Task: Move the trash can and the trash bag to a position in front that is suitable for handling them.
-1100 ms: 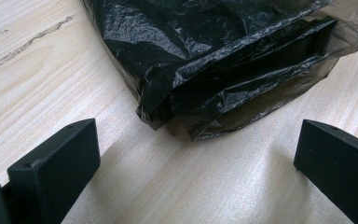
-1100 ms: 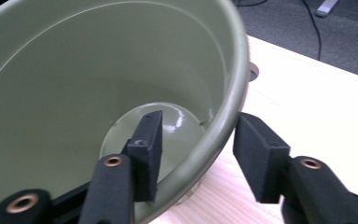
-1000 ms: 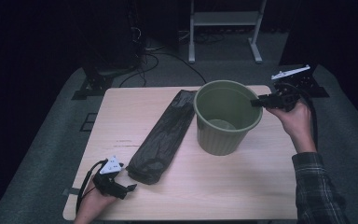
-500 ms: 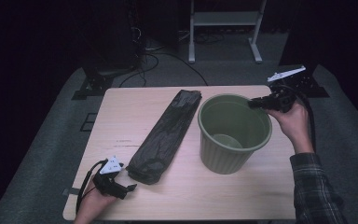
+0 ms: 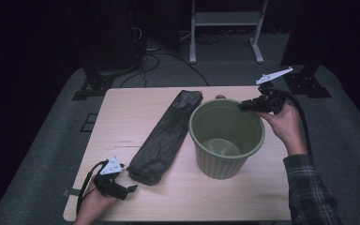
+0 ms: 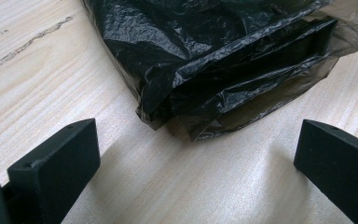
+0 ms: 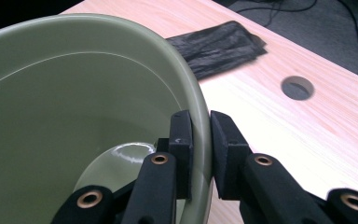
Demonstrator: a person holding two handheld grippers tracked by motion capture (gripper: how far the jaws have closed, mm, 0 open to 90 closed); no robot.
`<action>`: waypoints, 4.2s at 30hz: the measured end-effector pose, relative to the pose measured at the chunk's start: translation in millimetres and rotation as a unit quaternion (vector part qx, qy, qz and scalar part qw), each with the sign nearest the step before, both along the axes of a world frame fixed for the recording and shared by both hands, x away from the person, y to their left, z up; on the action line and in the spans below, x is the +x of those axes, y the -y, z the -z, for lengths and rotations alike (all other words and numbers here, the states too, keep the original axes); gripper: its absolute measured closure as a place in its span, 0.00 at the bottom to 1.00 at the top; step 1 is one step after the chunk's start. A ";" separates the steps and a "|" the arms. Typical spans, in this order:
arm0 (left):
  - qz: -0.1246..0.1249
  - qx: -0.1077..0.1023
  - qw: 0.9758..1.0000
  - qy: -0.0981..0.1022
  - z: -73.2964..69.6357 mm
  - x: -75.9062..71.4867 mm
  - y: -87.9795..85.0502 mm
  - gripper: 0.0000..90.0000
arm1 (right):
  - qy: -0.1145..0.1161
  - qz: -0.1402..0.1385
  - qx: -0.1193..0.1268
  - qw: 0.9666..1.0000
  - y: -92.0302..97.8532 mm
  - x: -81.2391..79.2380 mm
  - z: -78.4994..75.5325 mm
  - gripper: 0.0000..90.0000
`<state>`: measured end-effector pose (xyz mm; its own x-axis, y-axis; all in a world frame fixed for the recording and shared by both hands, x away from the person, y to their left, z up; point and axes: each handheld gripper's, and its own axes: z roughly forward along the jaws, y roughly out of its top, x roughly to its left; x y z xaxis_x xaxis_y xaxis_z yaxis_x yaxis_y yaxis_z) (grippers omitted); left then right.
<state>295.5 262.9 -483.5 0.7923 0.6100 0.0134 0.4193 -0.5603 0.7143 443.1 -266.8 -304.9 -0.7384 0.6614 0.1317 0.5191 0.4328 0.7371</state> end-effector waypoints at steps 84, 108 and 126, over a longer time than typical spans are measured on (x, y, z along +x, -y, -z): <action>0.003 -0.001 1.000 -0.001 0.0 -2.1 0.9 0.00 | 0.093 0.065 -0.013 0.993 41.5 -136.3 99.5 0.00; 0.003 -0.001 1.000 -0.001 0.0 -2.2 0.8 0.00 | 0.051 0.074 -0.076 0.993 49.3 -150.6 181.0 0.00; -0.001 -0.002 1.000 -0.001 -0.2 -2.4 0.4 0.00 | 0.025 0.076 -0.061 0.995 52.3 -149.8 183.7 0.00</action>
<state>293.0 262.5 -483.3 0.7909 0.6118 0.0094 0.4224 -0.5570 0.7151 293.2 -319.1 -488.6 -0.6330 0.7741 0.0097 0.5488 0.4399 0.7109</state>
